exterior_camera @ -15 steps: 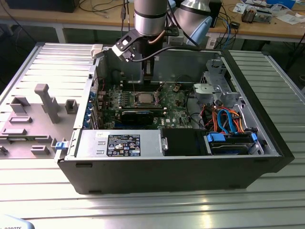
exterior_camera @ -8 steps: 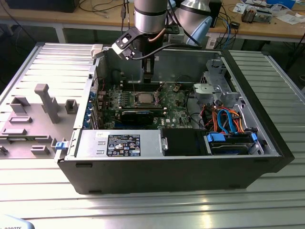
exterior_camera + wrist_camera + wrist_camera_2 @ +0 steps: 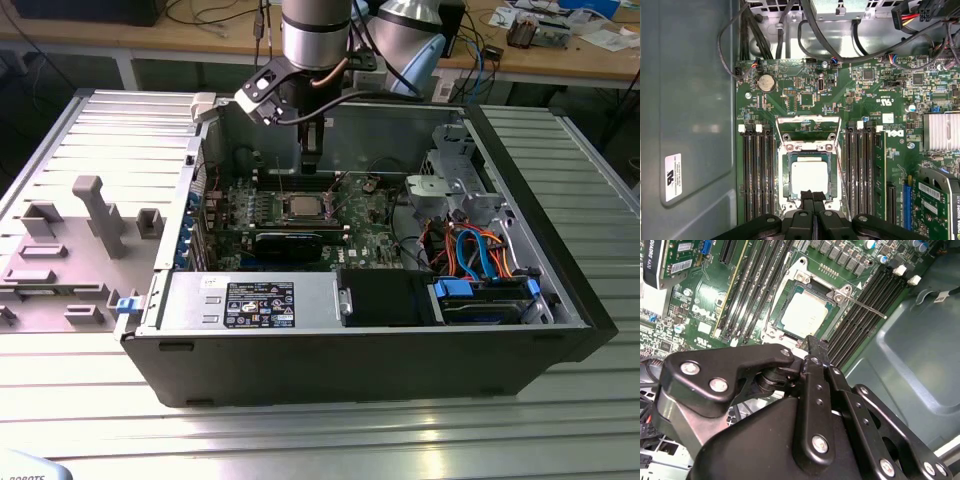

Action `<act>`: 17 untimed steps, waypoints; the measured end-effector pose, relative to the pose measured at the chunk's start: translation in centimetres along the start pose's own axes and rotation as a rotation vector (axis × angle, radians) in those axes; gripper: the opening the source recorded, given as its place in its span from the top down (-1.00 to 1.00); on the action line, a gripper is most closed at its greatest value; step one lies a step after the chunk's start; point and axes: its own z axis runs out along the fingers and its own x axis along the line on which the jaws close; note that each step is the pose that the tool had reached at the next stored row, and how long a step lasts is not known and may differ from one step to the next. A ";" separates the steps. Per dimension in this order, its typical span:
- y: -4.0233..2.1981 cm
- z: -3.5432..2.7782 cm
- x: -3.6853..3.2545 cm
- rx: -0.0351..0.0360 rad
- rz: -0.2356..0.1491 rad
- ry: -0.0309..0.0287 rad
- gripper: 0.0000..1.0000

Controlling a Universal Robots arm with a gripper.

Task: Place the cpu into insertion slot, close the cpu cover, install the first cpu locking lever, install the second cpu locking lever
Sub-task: 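Close the cpu cover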

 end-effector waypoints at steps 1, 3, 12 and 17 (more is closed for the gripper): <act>0.00 -0.03 0.00 0.0000 0.000 0.0001 0.79; 0.00 -0.06 0.00 0.0000 0.000 0.0001 0.79; 0.09 -0.19 0.01 0.0001 0.000 -0.0001 0.79; 0.32 -0.19 0.01 0.0001 0.000 0.0000 0.79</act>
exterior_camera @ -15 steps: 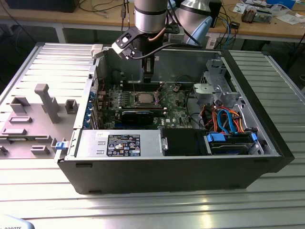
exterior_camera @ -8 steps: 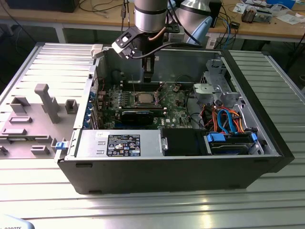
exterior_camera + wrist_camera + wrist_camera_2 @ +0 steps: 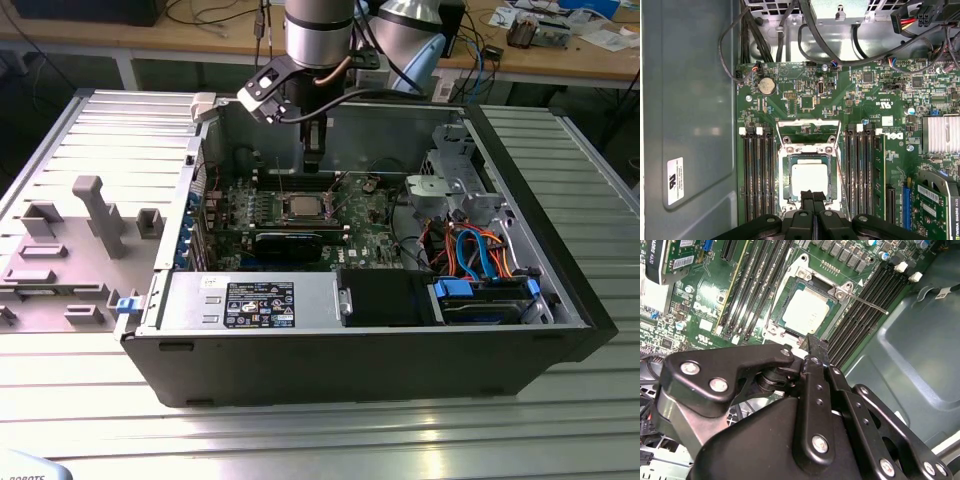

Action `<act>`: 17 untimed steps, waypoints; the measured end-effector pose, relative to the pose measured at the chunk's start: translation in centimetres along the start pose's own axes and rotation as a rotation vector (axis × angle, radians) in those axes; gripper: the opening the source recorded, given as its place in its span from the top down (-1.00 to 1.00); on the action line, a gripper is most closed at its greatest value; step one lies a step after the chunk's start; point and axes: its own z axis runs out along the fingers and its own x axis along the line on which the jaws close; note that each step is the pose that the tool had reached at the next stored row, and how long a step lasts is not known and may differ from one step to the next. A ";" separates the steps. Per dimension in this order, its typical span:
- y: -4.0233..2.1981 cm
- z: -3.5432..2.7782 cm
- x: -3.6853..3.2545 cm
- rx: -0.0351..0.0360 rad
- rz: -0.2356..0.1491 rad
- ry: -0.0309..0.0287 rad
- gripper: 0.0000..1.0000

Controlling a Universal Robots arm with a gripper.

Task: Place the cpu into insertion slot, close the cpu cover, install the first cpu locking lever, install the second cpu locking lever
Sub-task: 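Close the cpu cover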

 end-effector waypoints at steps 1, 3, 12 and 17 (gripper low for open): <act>0.04 0.00 0.00 0.0001 0.000 0.0000 0.79; 0.15 0.00 0.00 0.0000 0.000 0.0000 0.79; 0.28 -0.15 0.01 0.0000 0.000 0.0001 0.79; 0.28 -0.49 0.03 -0.0001 0.000 0.0001 0.79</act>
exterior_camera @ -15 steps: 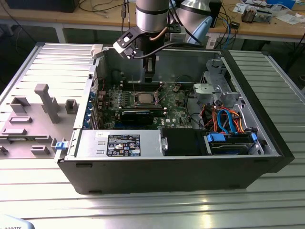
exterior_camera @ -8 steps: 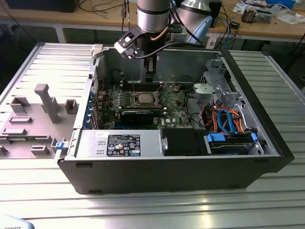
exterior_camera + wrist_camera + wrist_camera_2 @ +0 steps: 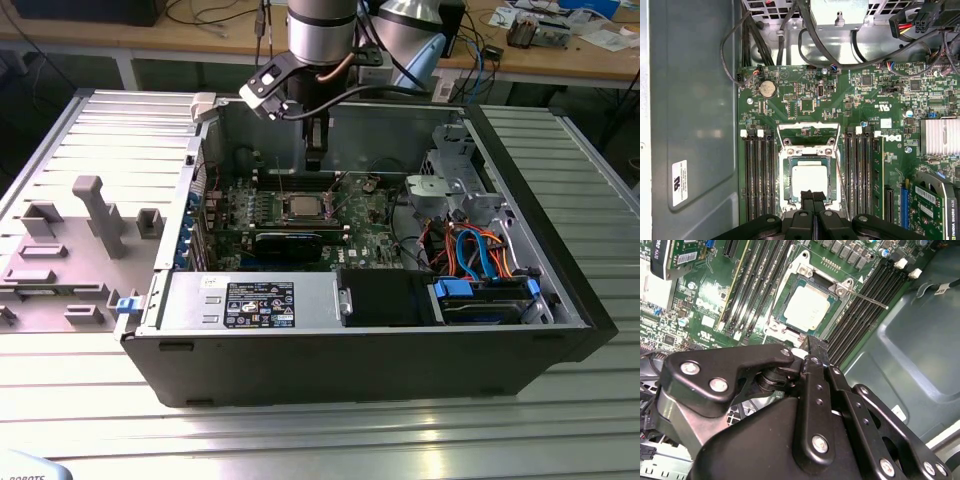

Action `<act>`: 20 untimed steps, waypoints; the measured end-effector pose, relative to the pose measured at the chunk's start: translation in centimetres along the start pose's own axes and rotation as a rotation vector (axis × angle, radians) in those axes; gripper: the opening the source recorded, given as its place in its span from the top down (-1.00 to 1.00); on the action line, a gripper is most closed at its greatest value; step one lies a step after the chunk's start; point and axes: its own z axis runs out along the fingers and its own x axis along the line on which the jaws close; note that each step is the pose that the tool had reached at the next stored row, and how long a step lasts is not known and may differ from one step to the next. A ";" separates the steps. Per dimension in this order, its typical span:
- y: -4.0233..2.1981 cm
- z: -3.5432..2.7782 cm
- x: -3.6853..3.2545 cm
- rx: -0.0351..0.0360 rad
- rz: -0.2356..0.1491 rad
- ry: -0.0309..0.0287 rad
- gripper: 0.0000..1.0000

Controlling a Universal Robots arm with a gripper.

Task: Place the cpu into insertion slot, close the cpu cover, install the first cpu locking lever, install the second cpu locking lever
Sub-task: 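Close the cpu cover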

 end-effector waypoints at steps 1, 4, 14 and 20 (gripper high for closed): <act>0.00 0.00 0.00 -0.0001 0.000 0.0002 0.79; 0.02 -0.02 0.00 0.0001 0.000 -0.0002 0.79; 0.63 -0.02 0.01 0.0001 0.000 -0.0002 0.79; 0.80 -0.01 0.01 0.0001 0.000 -0.0002 0.79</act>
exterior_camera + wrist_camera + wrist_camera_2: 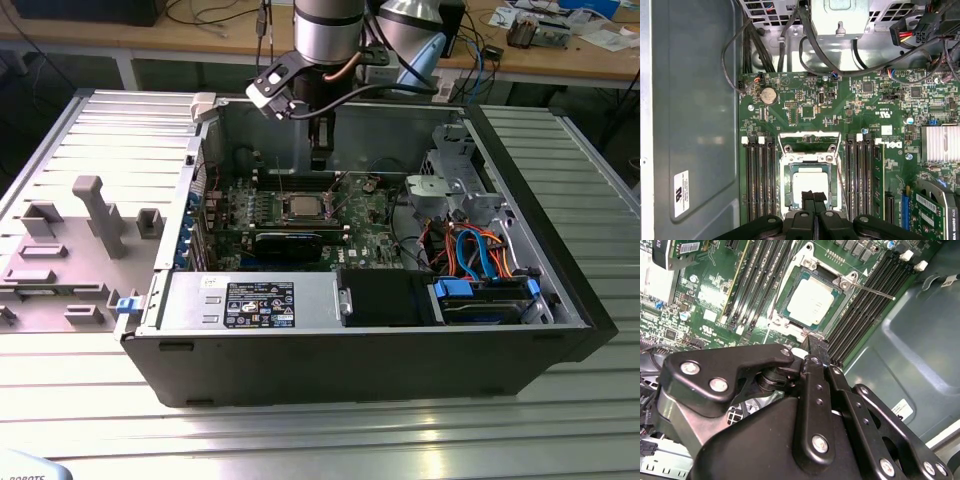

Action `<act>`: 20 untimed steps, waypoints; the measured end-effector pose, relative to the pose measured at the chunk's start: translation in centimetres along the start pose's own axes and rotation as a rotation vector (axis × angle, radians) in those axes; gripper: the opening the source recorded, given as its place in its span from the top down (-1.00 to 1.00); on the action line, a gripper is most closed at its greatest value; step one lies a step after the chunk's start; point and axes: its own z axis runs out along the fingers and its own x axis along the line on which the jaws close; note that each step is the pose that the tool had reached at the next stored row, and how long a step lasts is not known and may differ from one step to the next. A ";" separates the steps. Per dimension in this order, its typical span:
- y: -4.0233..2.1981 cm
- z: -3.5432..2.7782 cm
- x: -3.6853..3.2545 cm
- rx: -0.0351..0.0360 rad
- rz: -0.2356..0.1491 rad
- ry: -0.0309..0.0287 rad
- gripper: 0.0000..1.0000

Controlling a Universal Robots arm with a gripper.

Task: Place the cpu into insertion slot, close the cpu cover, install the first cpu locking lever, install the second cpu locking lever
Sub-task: 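Close the cpu cover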

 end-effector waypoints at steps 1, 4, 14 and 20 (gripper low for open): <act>0.03 0.00 0.00 0.0000 0.000 0.0000 0.79; 0.17 0.00 0.00 0.0000 0.000 0.0000 0.79; 0.39 0.01 0.01 0.0000 0.000 0.0000 0.79; 0.46 0.01 0.01 -0.0001 0.000 0.0000 0.79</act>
